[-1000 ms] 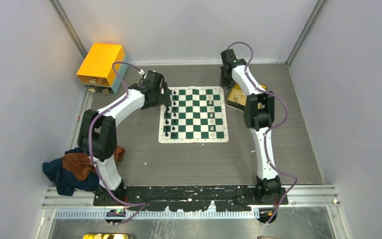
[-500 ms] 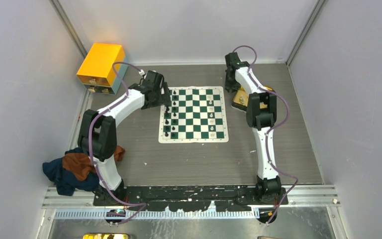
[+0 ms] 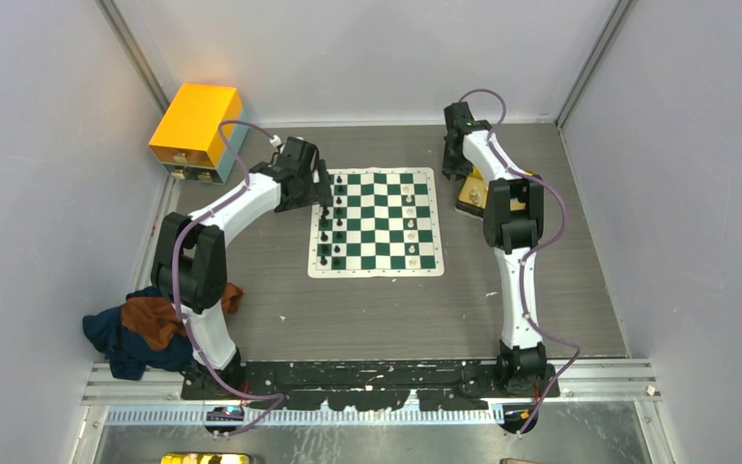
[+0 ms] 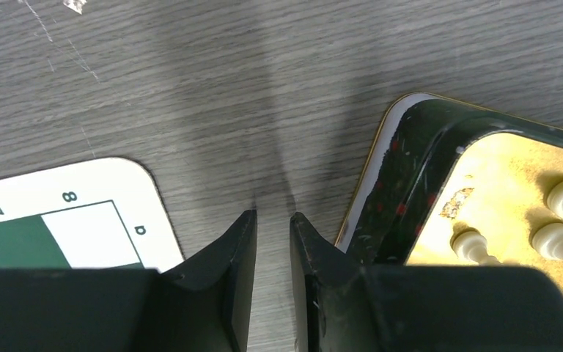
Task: Set up the chess pieces on the board
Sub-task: Move the storage box to the center of the board, then pick up the chess piece from the storage box.
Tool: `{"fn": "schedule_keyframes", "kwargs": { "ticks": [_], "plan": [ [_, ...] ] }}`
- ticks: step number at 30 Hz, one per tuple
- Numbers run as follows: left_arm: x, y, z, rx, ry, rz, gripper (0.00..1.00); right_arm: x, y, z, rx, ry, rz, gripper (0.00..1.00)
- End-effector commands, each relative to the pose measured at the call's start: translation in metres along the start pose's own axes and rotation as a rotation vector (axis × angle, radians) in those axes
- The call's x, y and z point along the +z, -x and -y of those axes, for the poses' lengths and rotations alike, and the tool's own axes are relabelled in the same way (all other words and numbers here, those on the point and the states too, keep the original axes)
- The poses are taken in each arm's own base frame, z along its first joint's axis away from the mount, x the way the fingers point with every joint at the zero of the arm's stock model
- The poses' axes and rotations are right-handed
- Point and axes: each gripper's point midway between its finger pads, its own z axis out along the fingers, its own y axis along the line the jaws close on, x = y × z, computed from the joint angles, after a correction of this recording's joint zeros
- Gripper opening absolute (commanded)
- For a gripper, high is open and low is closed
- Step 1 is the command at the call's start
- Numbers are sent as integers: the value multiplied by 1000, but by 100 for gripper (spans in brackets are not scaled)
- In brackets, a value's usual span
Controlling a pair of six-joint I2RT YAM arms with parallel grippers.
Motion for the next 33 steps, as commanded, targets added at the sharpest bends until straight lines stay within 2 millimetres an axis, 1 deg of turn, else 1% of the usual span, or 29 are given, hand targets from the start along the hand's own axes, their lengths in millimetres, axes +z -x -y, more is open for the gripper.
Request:
{"fn": "schedule_keyframes", "kwargs": {
  "ticks": [1,5,7,9,12,14,20,25,28,33],
  "plan": [
    [-15,23,3,-16,-14,81,98,-66,60,-4,25,67,184,30],
    [-20,25,1,-5,-9,90,98,-96,81,-3,36,83,255,33],
    [-22,25,-1,1,-7,92,98,-111,89,1,42,78,283,34],
    [-25,26,-1,6,-7,93,98,-125,93,6,48,61,307,36],
    [-29,26,-2,8,-11,98,98,-139,90,20,61,14,327,37],
    [-31,25,-2,10,-14,96,98,-144,84,28,70,-9,325,38],
    [-34,24,-3,14,-20,97,98,-151,61,50,110,-50,313,40],
    [-36,21,-6,22,-16,95,98,-141,43,60,151,-51,266,42],
    [-37,20,-7,25,-14,94,98,-133,35,63,163,-47,242,43],
    [-37,19,-8,30,-11,94,98,-120,27,66,173,-49,215,45]
  ]
}}
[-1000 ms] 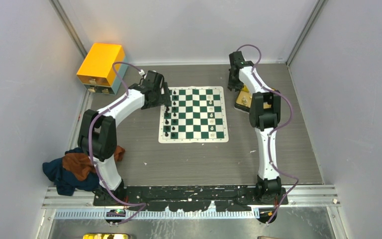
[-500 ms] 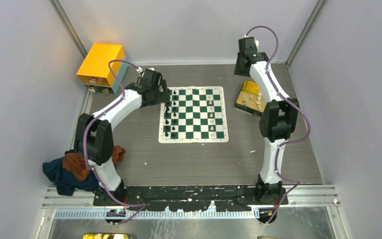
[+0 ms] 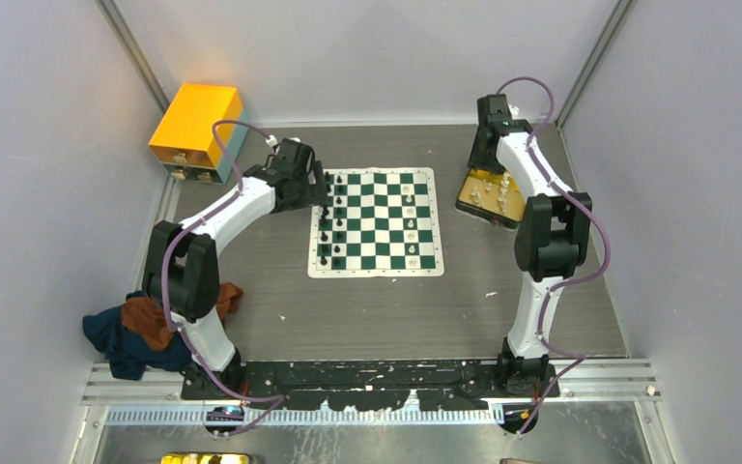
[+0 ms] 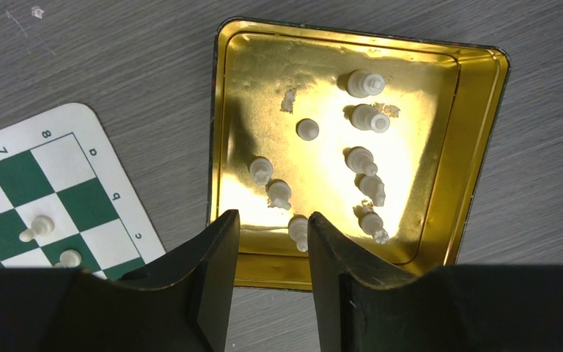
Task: Set up the chess pieces on the board
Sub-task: Pick up the chess piece from the storage box.
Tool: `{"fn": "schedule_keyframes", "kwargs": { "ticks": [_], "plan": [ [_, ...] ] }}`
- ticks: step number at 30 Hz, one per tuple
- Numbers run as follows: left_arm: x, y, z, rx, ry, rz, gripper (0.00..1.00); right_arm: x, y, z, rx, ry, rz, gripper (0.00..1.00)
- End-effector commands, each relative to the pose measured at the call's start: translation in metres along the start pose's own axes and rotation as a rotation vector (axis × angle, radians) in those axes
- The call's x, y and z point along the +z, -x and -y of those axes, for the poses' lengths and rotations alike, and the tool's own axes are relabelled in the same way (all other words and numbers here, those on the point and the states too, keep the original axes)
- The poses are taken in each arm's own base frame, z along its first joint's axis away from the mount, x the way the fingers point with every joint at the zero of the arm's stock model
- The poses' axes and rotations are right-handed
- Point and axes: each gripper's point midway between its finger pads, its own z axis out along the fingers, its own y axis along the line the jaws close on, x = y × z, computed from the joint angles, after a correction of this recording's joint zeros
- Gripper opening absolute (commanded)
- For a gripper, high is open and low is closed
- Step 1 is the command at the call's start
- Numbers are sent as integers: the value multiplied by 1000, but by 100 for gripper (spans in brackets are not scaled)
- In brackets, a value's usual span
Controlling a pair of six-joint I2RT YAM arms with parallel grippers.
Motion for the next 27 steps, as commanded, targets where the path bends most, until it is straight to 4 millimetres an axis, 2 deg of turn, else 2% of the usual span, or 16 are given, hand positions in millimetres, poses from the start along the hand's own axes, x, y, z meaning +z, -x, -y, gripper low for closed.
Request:
{"fn": "schedule_keyframes", "kwargs": {
  "ticks": [1,13,27],
  "plan": [
    [-20,20,0,1,-18,72,98,-8,22,-2,57,32,75,46],
    [-19,19,-1,7,-10,69,99,29,5,6,88,28,0,48],
    [-18,20,-2,7,1,71,99,51,-5,16,104,15,-43,48]
  ]
}}
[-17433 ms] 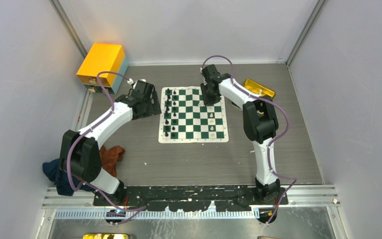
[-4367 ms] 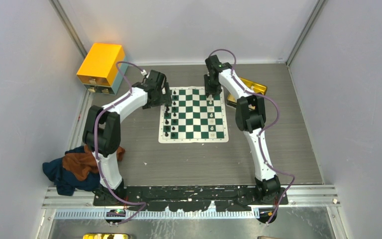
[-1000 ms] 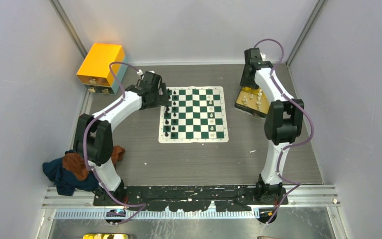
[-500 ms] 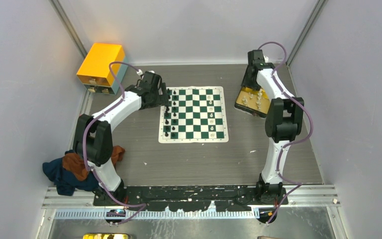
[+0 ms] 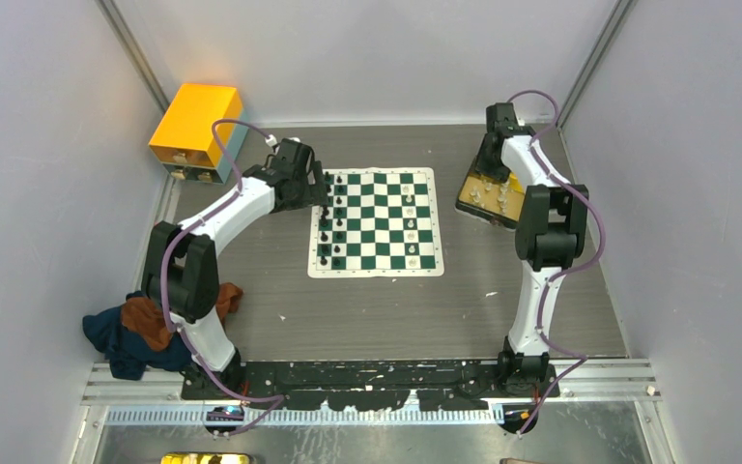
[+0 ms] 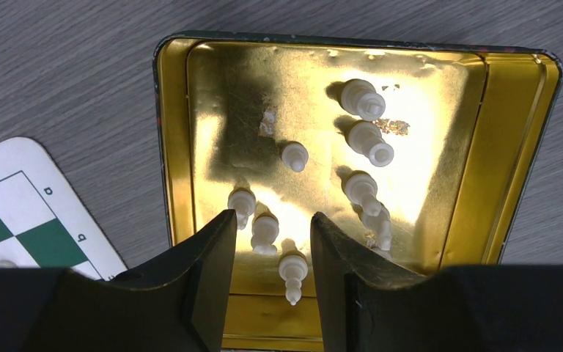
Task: Set up the chess pieces on the board
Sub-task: Pick up the chess piece from the storage box.
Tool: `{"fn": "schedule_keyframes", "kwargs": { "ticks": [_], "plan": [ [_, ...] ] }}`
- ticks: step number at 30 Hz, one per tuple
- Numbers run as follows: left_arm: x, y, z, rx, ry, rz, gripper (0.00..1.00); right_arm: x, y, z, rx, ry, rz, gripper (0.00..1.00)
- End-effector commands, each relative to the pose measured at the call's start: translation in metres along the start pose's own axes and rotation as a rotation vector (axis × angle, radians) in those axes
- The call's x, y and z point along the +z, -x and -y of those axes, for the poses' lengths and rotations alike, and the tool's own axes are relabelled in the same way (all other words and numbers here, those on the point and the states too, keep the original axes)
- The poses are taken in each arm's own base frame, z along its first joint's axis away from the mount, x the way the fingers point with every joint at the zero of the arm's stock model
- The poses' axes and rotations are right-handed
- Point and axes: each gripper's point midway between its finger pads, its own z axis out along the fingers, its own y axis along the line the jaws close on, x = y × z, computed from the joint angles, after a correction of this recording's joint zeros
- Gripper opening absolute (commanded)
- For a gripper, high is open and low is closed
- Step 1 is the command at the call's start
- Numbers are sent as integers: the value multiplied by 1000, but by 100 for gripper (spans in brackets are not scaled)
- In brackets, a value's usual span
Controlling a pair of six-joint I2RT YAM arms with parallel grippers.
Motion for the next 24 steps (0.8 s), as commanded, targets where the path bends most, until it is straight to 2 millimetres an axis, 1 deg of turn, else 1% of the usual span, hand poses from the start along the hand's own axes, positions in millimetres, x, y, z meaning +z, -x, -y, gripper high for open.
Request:
{"fn": "schedule_keyframes", "kwargs": {
  "ticks": [1,11,12,13,24],
  "plan": [
    [-16,20,0,-3,-7,66,99,5,9,-1,26,13,28,48],
    [-16,20,0,-8,-6,66,99,16,3,-3,24,17,13,47],
    [-15,20,0,-8,-5,66,99,19,7,9,45,6,14,46],
    [-15,20,0,-8,-5,66,99,21,7,10,49,6,11,46],
    [-12,21,1,-6,-1,64,99,30,9,15,60,9,-1,43]
  ]
}}
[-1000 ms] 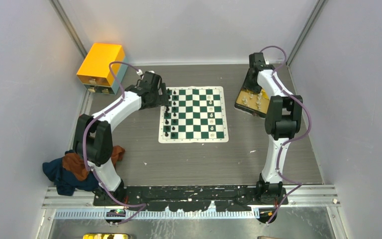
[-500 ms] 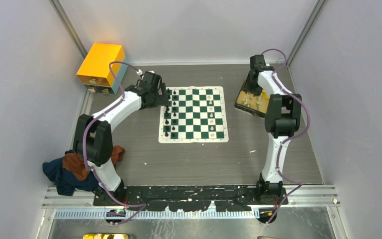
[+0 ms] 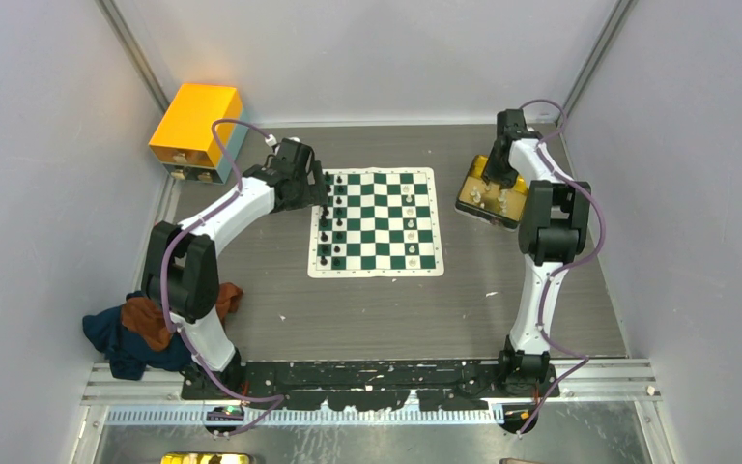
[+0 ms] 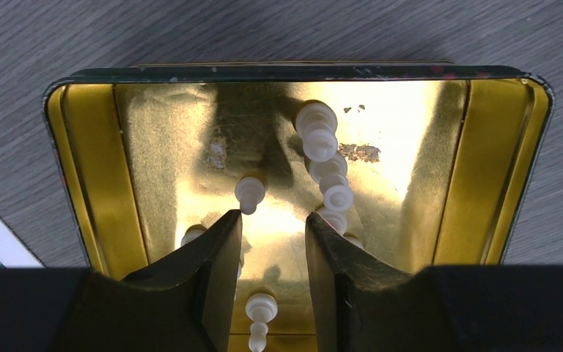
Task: Set up the chess pieces on the board
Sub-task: Pick up the chess piece from the storage box.
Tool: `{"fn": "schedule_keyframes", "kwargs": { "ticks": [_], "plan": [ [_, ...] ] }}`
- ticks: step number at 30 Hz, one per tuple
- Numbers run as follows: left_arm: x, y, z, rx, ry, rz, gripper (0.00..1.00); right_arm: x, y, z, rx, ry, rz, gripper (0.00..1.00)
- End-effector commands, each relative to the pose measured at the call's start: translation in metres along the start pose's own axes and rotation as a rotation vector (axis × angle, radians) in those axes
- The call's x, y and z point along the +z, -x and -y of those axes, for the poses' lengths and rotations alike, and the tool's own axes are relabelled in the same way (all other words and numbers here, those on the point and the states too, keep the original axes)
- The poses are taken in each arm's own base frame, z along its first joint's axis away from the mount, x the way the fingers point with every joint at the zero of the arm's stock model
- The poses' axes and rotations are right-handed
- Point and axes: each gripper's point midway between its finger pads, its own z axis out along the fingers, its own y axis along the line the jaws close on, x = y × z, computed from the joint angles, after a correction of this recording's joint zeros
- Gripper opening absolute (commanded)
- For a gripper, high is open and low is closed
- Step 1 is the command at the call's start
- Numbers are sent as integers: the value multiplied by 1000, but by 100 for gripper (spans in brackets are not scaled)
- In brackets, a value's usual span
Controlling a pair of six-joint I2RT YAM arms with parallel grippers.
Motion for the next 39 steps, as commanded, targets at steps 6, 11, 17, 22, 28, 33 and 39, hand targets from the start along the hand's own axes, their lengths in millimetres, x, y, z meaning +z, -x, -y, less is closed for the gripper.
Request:
{"fn": "schedule_keyframes", "kwargs": {
  "ticks": [6,11,17,22,28,33,39],
  "plan": [
    [-11,23,4,-7,-8,61,99,1,16,-8,21,36,37,42],
    [-11,24,4,-7,-9,64,99,3,17,-9,19,35,38,41],
    [-10,23,4,-5,-8,61,99,5,19,-10,20,40,39,39],
    [-10,23,4,-4,-7,61,99,5,23,-11,19,42,43,37],
    [-9,24,5,-5,-9,61,99,5,26,-13,17,44,47,35],
    [-8,24,6,-6,-10,58,99,7,23,-12,17,46,37,33],
    [-7,23,6,-6,-10,56,98,6,22,-13,18,50,34,33]
  ]
}}
